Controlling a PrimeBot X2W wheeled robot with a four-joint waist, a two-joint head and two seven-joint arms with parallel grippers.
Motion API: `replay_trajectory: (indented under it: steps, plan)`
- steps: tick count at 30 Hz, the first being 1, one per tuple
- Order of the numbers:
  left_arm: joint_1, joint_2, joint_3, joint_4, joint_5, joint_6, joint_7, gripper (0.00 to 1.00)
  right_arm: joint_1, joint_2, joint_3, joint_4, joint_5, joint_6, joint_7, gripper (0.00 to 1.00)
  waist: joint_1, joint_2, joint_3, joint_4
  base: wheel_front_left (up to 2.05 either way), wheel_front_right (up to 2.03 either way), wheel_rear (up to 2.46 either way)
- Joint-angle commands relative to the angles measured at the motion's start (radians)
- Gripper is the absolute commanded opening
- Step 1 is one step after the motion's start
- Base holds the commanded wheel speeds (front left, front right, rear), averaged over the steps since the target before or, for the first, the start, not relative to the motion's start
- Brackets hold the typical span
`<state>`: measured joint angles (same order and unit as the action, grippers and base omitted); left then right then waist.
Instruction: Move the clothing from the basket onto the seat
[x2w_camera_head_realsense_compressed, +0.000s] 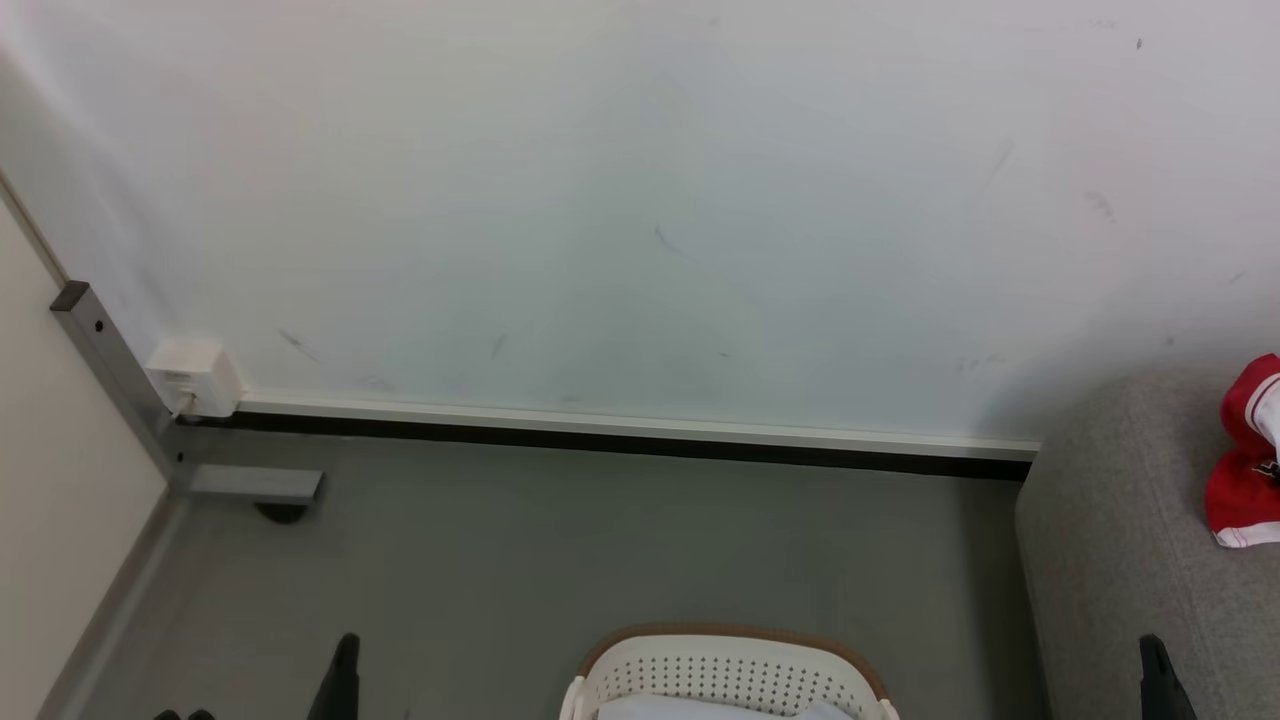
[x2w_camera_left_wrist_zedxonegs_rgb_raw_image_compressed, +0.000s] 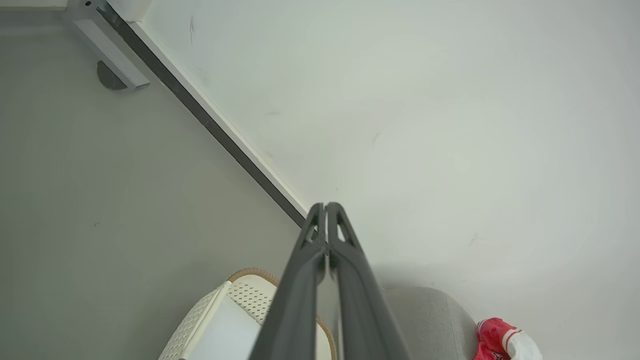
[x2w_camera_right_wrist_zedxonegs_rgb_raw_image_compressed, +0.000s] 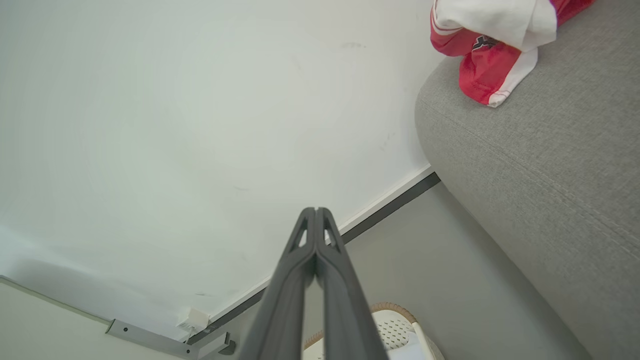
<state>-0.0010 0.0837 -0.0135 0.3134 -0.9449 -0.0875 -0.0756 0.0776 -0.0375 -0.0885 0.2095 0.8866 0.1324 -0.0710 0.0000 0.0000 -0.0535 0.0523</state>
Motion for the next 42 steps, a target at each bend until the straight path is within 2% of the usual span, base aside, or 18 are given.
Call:
replay_trajectory:
  steps: [1, 42]
  plan:
    - [-0.023, 0.003, 0.009, -0.015, -0.029, -0.006, 0.008, 0.0, -0.028, -0.011, -0.005, -0.007, 0.034, -0.001, 0.006, 0.0, 0.0, 0.0, 0.001, -0.001, 0.0, 0.0, 0.0]
    - [-0.079, -0.019, 0.083, -0.049, -0.416, -0.029, 0.12, 0.0, -0.129, -0.015, -0.018, 0.019, 0.452, -0.002, 0.115, 0.0, 0.0, 0.0, 0.03, -0.027, 0.0, 0.0, 0.0]
